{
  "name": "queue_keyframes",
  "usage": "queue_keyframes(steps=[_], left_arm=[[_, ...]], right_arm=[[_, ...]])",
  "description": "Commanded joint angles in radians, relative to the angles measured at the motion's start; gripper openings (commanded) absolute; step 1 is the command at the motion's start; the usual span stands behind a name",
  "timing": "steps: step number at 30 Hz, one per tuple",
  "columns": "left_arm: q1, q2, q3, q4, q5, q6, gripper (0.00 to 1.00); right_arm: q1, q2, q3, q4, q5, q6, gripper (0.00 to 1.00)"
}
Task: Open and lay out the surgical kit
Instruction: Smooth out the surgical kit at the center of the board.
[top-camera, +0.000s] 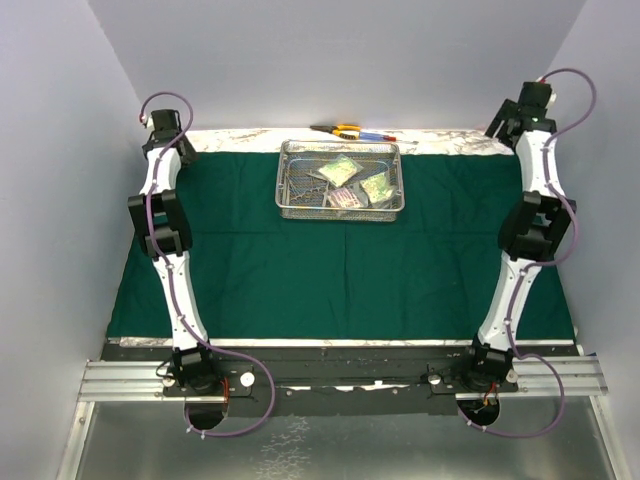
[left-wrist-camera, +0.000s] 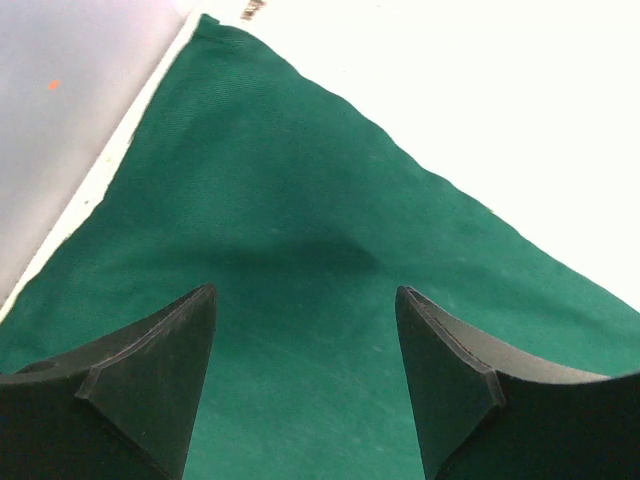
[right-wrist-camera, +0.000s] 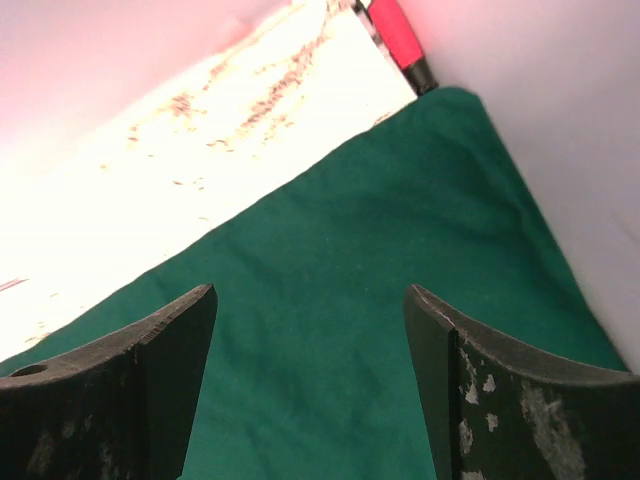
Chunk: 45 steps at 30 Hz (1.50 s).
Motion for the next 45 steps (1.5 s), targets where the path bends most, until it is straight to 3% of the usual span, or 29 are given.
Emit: queue_keyframes(steps=[1,6,8,11,14,18,26,33,39,45], left_arm=[[-0.035,-0.133,-0.001,-0.009,0.085,0.039,0.74],[-0.061,-0.25,-0.104,-0.005,0.078,0.038,0.8],[-0.066,-0.298,-0.172,0.008,0.051,0.037,0.87],[-0.067,-0.36,-0.273,0.022,0.007,0.026,0.96],[-0.068,-0.411,-0.359,0.024,-0.001,0.01,0.99],[-0.069,-0.465,-0.467,0.025,-0.016,-0.013,0.99],[-0.068,-0.528,-0.621,0.027,-0.054,-0.089,0.98],[-0.068,-0.553,-0.722,0.028,-0.092,-0.075,0.86],[-0.077,-0.581,-0.807,0.049,-0.174,-0.015,0.83],[-0.091,-0.574,-0.867,0.08,-0.225,0.003,0.82]], right_arm=[[-0.008,-0.192,-0.033,-0.069,-0.044,0.015,0.8],[0.001,-0.332,-0.15,-0.14,-0.087,0.101,0.79],[0.015,-0.384,-0.22,-0.161,-0.069,0.151,0.78],[0.075,-0.426,-0.306,-0.198,0.022,0.196,0.75],[0.155,-0.439,-0.365,-0.258,0.169,0.222,0.74],[0.234,-0.467,-0.476,-0.286,0.248,0.254,0.75],[0.276,-0.532,-0.776,-0.19,0.21,0.245,0.74],[0.276,-0.503,-0.85,-0.133,0.042,0.195,0.72],[0.275,-0.502,-0.908,-0.088,-0.086,0.216,0.71],[0.275,-0.477,-0.918,-0.079,-0.096,0.215,0.7]])
